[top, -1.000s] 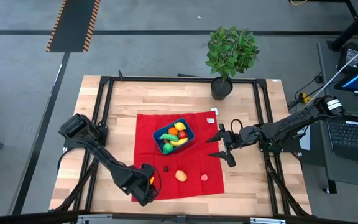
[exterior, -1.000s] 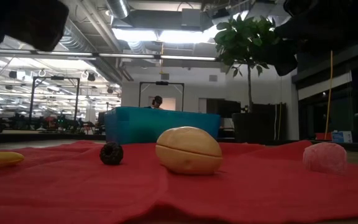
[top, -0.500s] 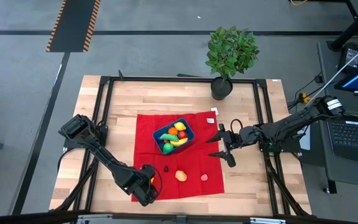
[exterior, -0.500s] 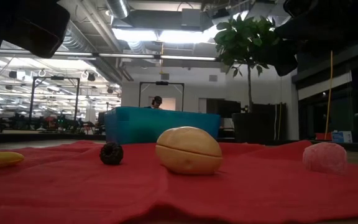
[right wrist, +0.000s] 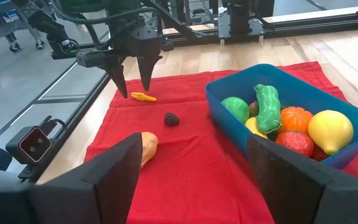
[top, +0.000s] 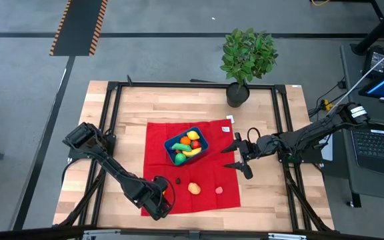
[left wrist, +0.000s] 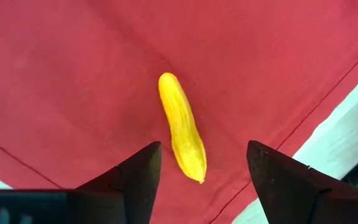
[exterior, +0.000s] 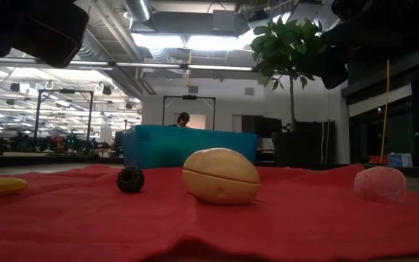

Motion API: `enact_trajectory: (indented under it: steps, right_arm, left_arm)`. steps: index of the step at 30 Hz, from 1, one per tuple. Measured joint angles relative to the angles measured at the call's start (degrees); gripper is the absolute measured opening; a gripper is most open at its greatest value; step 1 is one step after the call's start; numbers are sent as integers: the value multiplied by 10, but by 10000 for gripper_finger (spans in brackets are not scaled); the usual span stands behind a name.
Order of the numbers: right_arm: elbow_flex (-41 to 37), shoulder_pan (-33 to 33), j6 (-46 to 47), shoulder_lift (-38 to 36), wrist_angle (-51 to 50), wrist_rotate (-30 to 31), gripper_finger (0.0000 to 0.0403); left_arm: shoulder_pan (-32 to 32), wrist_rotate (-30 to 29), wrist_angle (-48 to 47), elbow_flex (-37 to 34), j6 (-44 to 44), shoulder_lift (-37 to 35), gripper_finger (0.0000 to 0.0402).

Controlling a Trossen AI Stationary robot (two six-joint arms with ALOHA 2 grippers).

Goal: Pick and placing Produce into tupperware
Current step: Put the corn into the blue bin

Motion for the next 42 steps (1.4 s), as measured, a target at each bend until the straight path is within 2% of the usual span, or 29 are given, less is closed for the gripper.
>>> enact_trajectory:
  steps: [9, 22, 32, 37, 42]
  right_arm:
    - [0, 0, 0, 0, -4, 0, 289]
    - [0, 0, 2, 0, -18, 0, 289]
    - [0, 0, 2, 0, -18, 0, 289]
    - [0, 0, 3, 0, -18, 0, 289]
    - [0, 0, 4, 0, -18, 0, 289]
  left_arm:
    - [2, 5, 13, 0, 0, 22, 215]
    - [3, 34, 18, 0, 2, 21, 199]
    - [5, 35, 17, 0, 2, 21, 186]
    - [13, 35, 4, 0, 8, 21, 160]
    - [24, 35, 4, 0, 34, 21, 115]
